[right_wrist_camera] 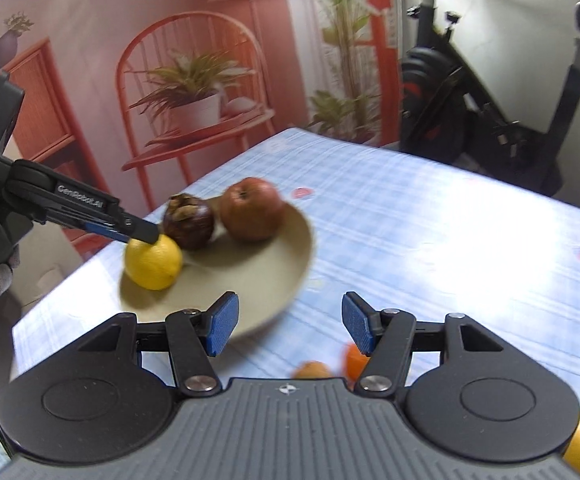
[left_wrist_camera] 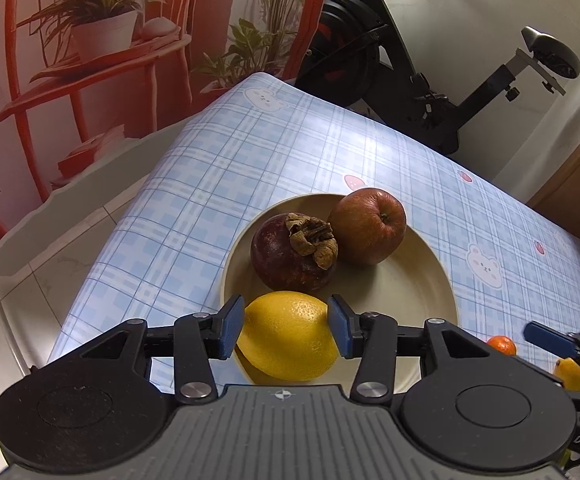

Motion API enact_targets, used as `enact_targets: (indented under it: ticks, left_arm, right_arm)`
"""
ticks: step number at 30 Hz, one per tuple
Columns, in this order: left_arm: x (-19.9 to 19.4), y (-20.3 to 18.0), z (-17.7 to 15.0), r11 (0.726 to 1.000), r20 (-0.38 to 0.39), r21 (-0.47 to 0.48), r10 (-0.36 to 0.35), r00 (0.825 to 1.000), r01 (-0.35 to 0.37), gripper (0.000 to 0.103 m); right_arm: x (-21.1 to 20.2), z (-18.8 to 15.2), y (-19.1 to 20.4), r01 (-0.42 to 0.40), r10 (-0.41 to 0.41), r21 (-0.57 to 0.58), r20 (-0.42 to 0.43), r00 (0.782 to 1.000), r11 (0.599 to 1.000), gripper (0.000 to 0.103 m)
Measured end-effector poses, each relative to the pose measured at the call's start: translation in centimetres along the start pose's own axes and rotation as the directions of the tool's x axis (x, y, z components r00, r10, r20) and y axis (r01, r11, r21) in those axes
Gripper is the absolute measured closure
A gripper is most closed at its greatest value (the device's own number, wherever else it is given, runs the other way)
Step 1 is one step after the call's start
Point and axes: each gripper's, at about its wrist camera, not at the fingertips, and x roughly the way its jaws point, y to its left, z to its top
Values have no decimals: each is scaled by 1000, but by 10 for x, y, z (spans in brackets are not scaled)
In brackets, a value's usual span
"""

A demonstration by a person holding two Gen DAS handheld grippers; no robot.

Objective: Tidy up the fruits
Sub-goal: 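Lower the lemon onto the plate and open the left gripper, then move the left gripper to the second yellow lemon and grasp it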

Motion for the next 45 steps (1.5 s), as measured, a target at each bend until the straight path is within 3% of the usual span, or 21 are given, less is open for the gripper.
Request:
enact_targets:
  ticks: [14, 18, 23, 28, 34, 41, 45]
  left_arm:
    - [-13, -6, -4, 991, 34, -118, 65, 997, -61, 53]
    - [-27, -34, -1, 995, 86, -80, 62, 994, -55, 53]
    - [-32, -93, 3, 1000, 133, 29, -15, 991, 11, 53]
    - [-27, -161, -7, 981, 143, 173, -113, 983, 87, 52]
    - [2, -221, -27, 944, 17, 219, -254, 967, 245, 52]
    - [38, -274, -44, 909, -97, 261, -309, 946, 324, 52]
    - [46, -285, -50, 882, -149, 289, -342, 928, 372, 52]
  right_arm:
    - [-75, -27, -76, 159, -164, 75, 71, 984, 984, 41]
    - [-95, -37, -93, 183, -188, 69, 73, 980, 981, 41]
    - [-104, -47, -108, 202, -206, 71, 55, 977, 977, 41]
    - [-110, -56, -122, 185, -190, 121, 36, 981, 975, 37]
    - [-108, -69, -129, 175, -173, 125, -25, 985, 977, 36]
    - [-101, -79, -142, 124, -116, 211, -50, 992, 970, 36]
    - [-97, -79, -144, 76, -66, 200, -55, 996, 977, 45]
